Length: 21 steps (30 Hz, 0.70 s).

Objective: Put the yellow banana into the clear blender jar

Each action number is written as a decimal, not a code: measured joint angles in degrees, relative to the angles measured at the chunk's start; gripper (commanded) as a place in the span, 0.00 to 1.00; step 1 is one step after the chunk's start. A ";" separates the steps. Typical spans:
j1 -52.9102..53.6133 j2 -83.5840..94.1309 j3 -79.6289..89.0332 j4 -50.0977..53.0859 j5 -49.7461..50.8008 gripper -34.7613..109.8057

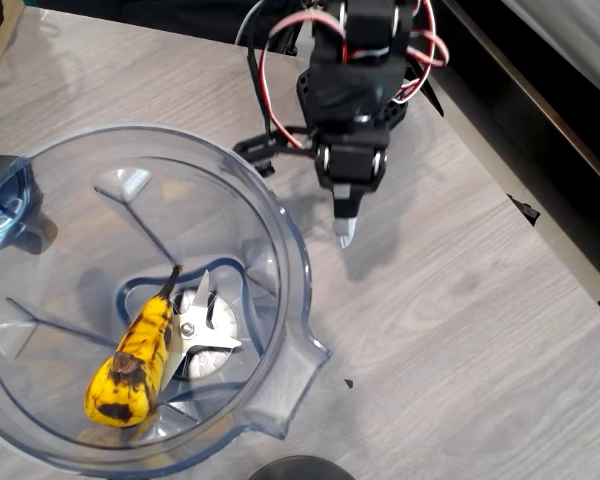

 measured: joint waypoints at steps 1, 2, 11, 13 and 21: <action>0.00 0.00 2.37 -0.97 -0.09 0.24; 0.00 0.00 4.13 -1.32 0.00 0.24; -0.35 0.09 8.79 2.55 0.00 0.24; 0.53 0.09 8.79 3.78 0.00 0.24; 0.97 0.18 8.79 4.31 -0.53 0.24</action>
